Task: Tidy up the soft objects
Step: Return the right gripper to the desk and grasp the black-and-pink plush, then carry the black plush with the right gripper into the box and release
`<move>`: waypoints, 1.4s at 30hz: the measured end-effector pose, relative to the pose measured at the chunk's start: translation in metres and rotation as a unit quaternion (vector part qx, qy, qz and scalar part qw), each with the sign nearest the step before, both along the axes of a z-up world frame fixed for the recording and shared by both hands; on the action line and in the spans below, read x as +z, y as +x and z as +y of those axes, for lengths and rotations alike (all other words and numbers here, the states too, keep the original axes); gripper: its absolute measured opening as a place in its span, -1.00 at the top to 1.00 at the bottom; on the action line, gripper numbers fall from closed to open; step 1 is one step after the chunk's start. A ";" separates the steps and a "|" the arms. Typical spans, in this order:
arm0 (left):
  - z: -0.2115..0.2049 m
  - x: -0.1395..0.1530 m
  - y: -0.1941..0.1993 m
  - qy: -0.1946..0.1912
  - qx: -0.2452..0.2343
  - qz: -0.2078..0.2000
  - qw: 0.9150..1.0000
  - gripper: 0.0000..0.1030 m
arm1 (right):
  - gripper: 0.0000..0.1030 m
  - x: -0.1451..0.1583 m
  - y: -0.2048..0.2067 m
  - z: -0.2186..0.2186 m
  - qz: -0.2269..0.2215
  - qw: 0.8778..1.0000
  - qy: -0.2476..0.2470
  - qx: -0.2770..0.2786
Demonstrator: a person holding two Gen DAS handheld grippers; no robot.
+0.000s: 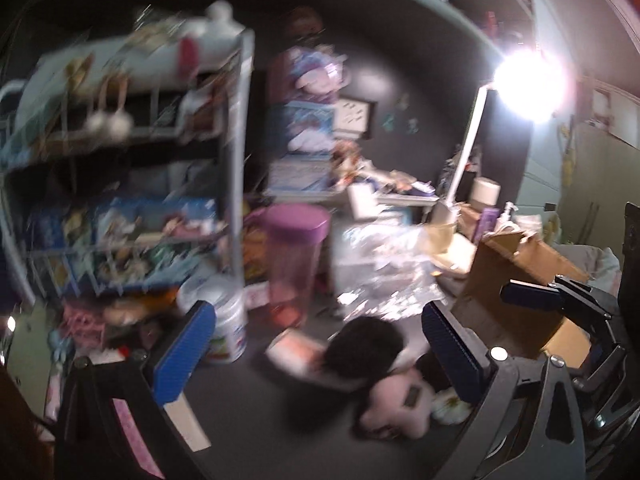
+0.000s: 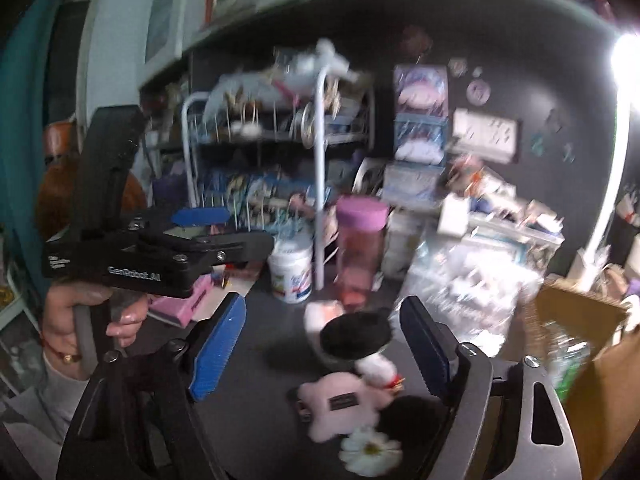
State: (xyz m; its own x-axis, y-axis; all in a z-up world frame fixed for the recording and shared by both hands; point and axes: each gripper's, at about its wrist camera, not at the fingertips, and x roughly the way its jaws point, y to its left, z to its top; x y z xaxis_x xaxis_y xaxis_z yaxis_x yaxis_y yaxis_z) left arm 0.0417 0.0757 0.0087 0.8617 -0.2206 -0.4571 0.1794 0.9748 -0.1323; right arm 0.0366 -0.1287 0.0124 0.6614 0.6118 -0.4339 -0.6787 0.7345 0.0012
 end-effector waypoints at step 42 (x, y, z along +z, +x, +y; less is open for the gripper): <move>0.005 -0.046 0.024 -0.097 -0.119 0.054 0.987 -0.99 | -0.12 -0.051 0.033 0.056 0.006 0.998 -0.039 0.040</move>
State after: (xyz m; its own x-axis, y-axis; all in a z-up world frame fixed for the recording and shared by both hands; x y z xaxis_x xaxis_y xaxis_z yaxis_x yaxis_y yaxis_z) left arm 0.0662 0.0805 -0.0374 0.7235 -0.5026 -0.4732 0.3741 0.8616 -0.3431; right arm 0.0701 -0.0732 -0.0383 0.6059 0.6271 -0.4895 -0.7358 0.6757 -0.0451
